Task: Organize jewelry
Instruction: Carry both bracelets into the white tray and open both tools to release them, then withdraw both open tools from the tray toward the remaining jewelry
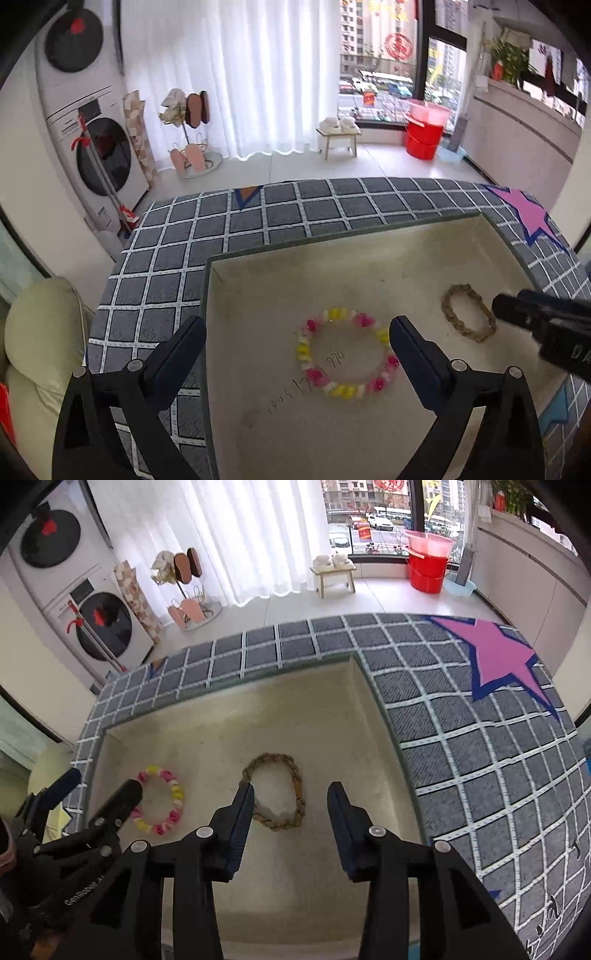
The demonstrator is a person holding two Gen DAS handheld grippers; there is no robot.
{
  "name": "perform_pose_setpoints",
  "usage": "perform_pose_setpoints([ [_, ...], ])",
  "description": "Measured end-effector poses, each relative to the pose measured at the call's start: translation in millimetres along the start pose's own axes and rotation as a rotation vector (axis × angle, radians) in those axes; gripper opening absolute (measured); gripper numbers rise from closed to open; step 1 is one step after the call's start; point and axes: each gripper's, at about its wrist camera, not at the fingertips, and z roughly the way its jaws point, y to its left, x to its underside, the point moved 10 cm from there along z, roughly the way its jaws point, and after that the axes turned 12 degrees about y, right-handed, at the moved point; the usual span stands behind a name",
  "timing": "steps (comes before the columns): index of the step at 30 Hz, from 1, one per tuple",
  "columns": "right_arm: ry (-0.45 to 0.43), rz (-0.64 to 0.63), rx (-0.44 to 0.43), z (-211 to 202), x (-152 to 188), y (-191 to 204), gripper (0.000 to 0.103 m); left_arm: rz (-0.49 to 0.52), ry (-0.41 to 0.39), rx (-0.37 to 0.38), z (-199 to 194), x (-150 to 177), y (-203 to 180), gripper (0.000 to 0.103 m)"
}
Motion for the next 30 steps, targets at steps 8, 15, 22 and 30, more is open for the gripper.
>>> perform_pose_setpoints([
  [8, -0.059, 0.005, -0.054, -42, 16, 0, 0.073, -0.011, -0.049, 0.005, -39, 8, 14, 0.103],
  [15, -0.150, -0.015, -0.083, -85, 42, 0, 0.091, -0.026, -0.066, 0.038, -78, 44, 22, 0.103],
  [22, -0.162, 0.016, -0.129, -102, 77, -16, 0.092, -0.045, -0.017, 0.093, -92, 96, 20, 0.103],
  [30, -0.055, 0.008, -0.112, -98, 120, -27, 0.092, 0.012, -0.003, 0.048, -99, 128, 9, 0.103],
])
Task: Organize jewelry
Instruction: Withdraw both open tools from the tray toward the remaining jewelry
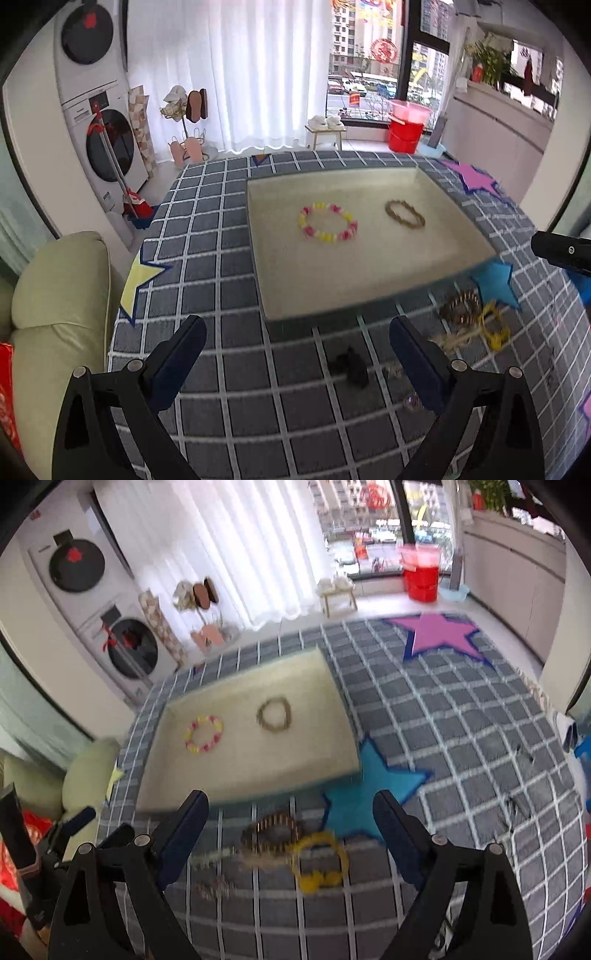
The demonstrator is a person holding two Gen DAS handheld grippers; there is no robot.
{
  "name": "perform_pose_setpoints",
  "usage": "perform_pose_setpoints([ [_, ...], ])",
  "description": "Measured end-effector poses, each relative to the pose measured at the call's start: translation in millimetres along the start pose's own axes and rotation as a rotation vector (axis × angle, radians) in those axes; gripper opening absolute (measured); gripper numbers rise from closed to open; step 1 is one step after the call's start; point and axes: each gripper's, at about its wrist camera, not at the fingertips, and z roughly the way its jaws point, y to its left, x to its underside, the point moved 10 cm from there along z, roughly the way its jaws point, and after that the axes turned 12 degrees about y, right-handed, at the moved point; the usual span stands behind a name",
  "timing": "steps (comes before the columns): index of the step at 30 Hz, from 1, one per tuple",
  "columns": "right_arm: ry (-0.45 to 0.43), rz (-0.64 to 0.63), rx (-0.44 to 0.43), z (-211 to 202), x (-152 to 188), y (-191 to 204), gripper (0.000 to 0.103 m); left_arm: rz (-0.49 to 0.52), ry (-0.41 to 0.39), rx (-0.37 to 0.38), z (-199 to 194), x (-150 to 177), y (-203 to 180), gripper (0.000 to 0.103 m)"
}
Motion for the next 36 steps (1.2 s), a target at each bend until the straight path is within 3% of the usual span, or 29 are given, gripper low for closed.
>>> perform_pose_setpoints([
  [9, 0.083, 0.012, 0.050, 19, 44, -24, 0.092, -0.026, 0.083, -0.001, 22, 35, -3, 0.103],
  [24, 0.138, 0.065, 0.157, 42, 56, -64, 0.092, -0.106, 0.135, -0.025, 48, 46, 2, 0.103],
  [31, 0.124, 0.004, 0.138, 51, 57, -45, 0.092, -0.107, 0.137, -0.029, 55, 41, -2, 0.103],
  [36, 0.120, -0.046, 0.184, 66, 58, -33, 0.088, -0.092, 0.135, -0.039, 60, 40, -7, 0.103],
])
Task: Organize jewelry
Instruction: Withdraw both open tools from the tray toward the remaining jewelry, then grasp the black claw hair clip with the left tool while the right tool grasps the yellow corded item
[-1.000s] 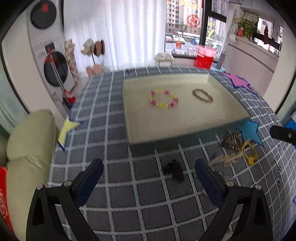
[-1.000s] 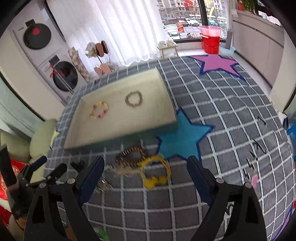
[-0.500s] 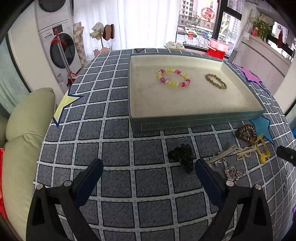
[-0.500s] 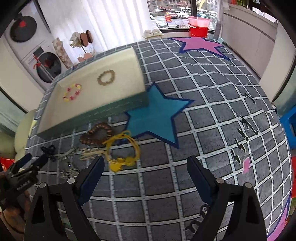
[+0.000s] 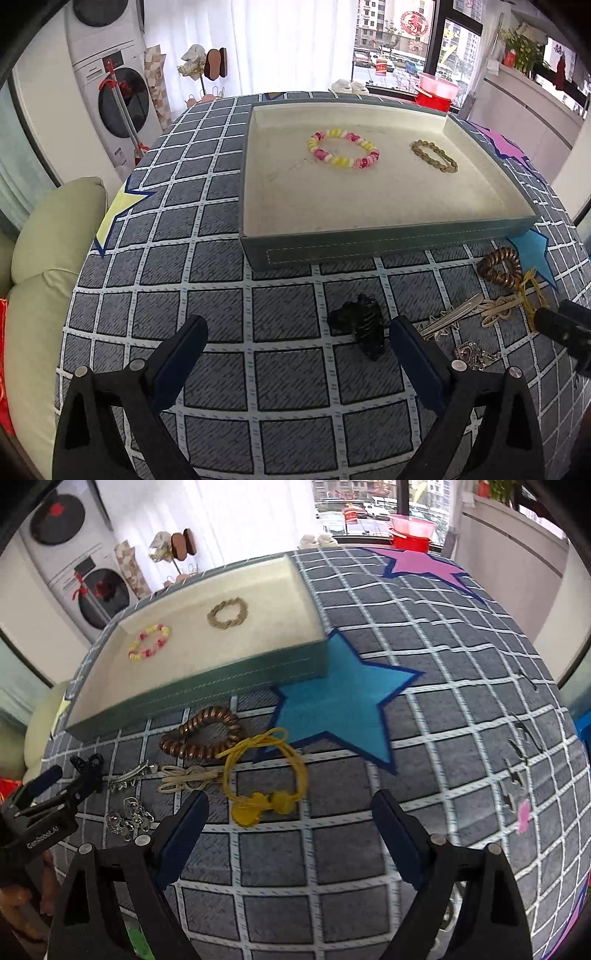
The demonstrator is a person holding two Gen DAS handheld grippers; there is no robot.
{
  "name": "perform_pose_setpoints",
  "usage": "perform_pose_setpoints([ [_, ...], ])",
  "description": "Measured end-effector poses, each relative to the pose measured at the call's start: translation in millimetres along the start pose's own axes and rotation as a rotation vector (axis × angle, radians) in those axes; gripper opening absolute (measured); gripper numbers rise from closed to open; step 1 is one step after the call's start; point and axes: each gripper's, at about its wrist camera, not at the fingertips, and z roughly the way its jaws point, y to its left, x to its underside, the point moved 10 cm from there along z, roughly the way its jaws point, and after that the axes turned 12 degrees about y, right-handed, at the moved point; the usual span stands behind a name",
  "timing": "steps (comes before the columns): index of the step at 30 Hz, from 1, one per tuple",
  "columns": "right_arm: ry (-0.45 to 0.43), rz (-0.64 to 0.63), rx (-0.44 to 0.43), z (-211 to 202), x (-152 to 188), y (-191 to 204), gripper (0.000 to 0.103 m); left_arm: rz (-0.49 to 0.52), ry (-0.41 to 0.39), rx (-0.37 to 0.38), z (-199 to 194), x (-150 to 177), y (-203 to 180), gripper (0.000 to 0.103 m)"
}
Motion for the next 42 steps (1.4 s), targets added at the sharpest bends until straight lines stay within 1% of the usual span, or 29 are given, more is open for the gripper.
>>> perform_pose_setpoints([
  [4, -0.016, -0.066, 0.102, 3, 0, 9, 0.071, 0.009, 0.009, -0.010, 5, 2, -2, 0.103],
  [6, -0.024, -0.082, 0.100, 1, 1, 12, 0.065, 0.012, 0.004, -0.008, 5, 2, -3, 0.103],
  [8, -0.021, -0.084, 0.098, 0, 2, 11, 0.061, 0.021, 0.000, -0.006, 5, 2, -5, 0.103],
  [10, -0.020, -0.082, 0.096, -1, 3, 11, 0.055, 0.031, -0.007, 0.006, 3, 2, -8, 0.101],
  [11, -0.019, -0.081, 0.096, -2, 4, 11, 0.053, 0.034, -0.008, 0.001, 3, 2, -9, 0.100],
  [12, -0.018, -0.081, 0.096, -2, 4, 11, 0.050, 0.042, -0.013, -0.002, 2, 2, -10, 0.098],
  [13, -0.017, -0.079, 0.096, -2, 4, 11, 0.046, 0.047, -0.019, 0.009, 0, 2, -11, 0.088],
  [14, -0.015, -0.075, 0.098, -3, 5, 10, 0.043, 0.054, -0.021, 0.024, -1, 2, -14, 0.081],
  [15, -0.015, -0.072, 0.097, -3, 5, 11, 0.036, 0.061, -0.020, 0.031, -2, 2, -17, 0.077],
  [16, -0.012, -0.069, 0.095, -4, 5, 11, 0.025, 0.070, -0.022, 0.035, -3, 2, -19, 0.064],
  [17, -0.011, -0.068, 0.093, -4, 6, 11, 0.019, 0.086, -0.028, 0.044, -4, 2, -22, 0.045],
  [18, -0.009, -0.062, 0.089, -5, 6, 10, 0.014, 0.099, -0.030, 0.044, -6, 2, -24, 0.044],
  [19, -0.008, -0.054, 0.084, -5, 7, 10, 0.014, 0.109, -0.029, 0.044, -6, 2, -26, 0.032],
  [20, -0.010, -0.050, 0.081, -6, 8, 9, 0.014, 0.113, -0.026, 0.052, -7, 3, -27, 0.032],
  [24, -0.021, -0.017, 0.039, -12, 12, 4, 0.014, 0.099, -0.027, 0.099, -12, 5, -25, 0.032],
  [27, -0.031, 0.016, -0.009, -21, 13, 0, 0.014, 0.088, -0.041, 0.143, -22, 5, -22, 0.032],
  [30, -0.042, 0.039, -0.056, -31, 13, -2, 0.014, 0.085, -0.060, 0.171, -34, 4, -18, 0.032],
  [37, -0.086, 0.060, -0.134, -61, 4, 0, 0.014, 0.093, -0.111, 0.191, -63, -5, -9, 0.032],
  [42, -0.141, 0.030, -0.145, -89, -16, 6, 0.014, 0.113, -0.133, 0.187, -75, -18, -7, 0.032],
])
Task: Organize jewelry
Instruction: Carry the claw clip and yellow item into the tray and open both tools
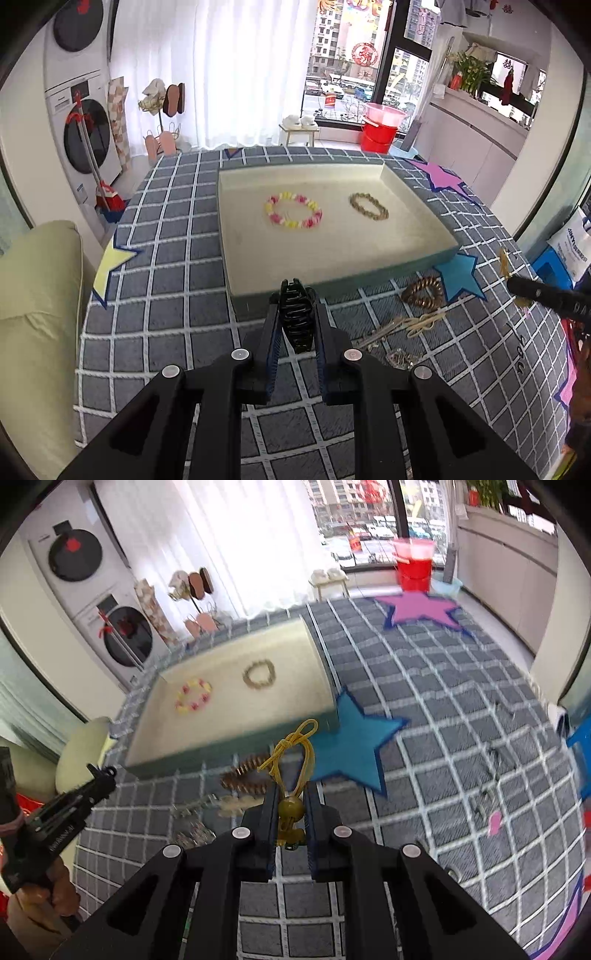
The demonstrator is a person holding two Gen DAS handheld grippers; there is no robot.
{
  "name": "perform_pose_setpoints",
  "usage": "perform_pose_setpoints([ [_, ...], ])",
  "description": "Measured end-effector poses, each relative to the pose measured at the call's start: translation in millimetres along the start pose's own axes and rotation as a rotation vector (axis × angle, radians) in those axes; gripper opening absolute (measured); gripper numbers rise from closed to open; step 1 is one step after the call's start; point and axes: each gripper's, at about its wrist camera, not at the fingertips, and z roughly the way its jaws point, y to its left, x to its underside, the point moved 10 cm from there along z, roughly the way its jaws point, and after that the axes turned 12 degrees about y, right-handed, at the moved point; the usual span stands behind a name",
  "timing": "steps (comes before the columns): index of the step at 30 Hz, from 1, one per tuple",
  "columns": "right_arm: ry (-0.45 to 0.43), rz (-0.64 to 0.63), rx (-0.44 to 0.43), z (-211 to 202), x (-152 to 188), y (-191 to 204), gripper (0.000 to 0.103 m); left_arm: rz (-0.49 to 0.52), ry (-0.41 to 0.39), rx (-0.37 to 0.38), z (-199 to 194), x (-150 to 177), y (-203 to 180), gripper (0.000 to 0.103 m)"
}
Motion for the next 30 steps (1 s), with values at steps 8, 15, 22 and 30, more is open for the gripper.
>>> perform_pose_setpoints([
  [8, -0.035, -0.057, -0.012, -9, -51, 21, 0.014, 0.008, -0.032, -0.004, -7, -43, 5, 0.032],
  [15, -0.012, -0.060, -0.043, 18, -101, 32, 0.014, 0.005, -0.065, -0.017, 1, -90, 7, 0.032],
  [22, 0.026, -0.028, -0.033, 67, -134, 31, 0.014, 0.008, -0.042, -0.063, 40, -124, 12, 0.032],
  [30, 0.065, -0.038, 0.007, 109, -146, 32, 0.014, -0.003, 0.037, -0.100, 93, -133, 19, 0.032],
])
